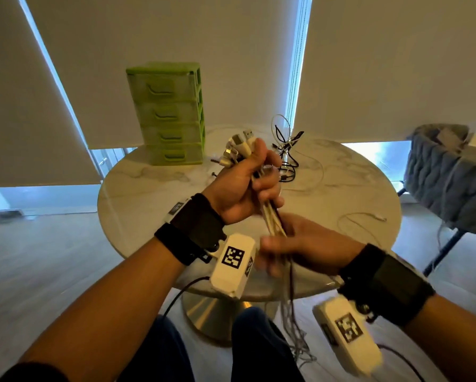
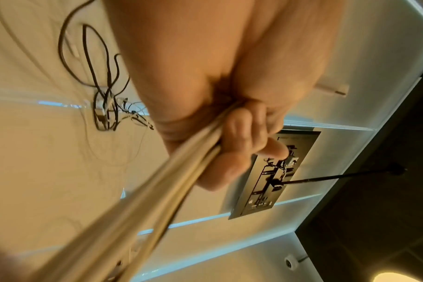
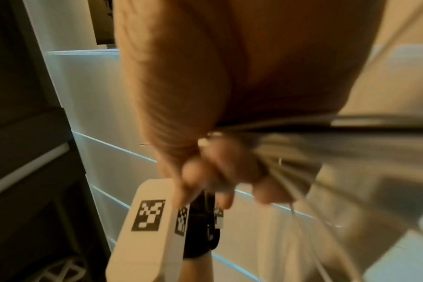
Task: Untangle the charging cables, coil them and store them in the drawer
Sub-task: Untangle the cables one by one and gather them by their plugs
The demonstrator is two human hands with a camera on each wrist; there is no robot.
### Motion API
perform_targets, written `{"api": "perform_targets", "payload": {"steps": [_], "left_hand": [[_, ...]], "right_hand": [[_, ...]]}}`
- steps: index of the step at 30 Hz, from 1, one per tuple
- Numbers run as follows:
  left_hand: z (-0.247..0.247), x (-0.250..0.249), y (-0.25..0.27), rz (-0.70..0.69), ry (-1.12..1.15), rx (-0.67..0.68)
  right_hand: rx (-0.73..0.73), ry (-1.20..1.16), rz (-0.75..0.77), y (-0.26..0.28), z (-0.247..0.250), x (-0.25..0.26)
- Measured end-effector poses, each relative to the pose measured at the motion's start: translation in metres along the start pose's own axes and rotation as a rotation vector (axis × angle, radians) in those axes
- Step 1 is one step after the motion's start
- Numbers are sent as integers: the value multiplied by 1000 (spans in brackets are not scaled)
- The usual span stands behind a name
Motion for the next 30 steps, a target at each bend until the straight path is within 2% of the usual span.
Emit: {"api": "perform_targets", "payload": {"steps": [2,5,8,12,15,18,23,27,30], "left_hand": [[-11,3,-4,37,17,34],[-33,18,-6,96,-48,146],[-49,30,-7,125,-103,231],[-64,62,-8,172,-169,258],[-80,95,-2,235,-206,288],[-94,110,-6,217,-217,282],[-100,102,-17,67,-74,148],[-118,108,-16,74,-99,231],[-126,122,-13,119,-121,273]], "right_hand": [[-17,125,-37,18,-3,-19],[-124,212,-105,49,25,-45],[-266,375,-269,79,67,-89],[-486,490,-473,110,126,-167],[-625,533,-579,117,152,-210],[-627,576,-641,109,151,-241],[-680,663,-801,117,160,-286],[-760,634,-847,137,183,-308],[-725,568,-862,148,188,-324]]}}
Point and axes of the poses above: each hand's wrist, its own y-axis away from the middle knuckle, its own z-axis out of the back of the hand, x = y × z, the point moved 7 cm from there along -y, towards the middle knuckle, and after that the axes turned 8 degrees about -z, right-handed, at the moved point
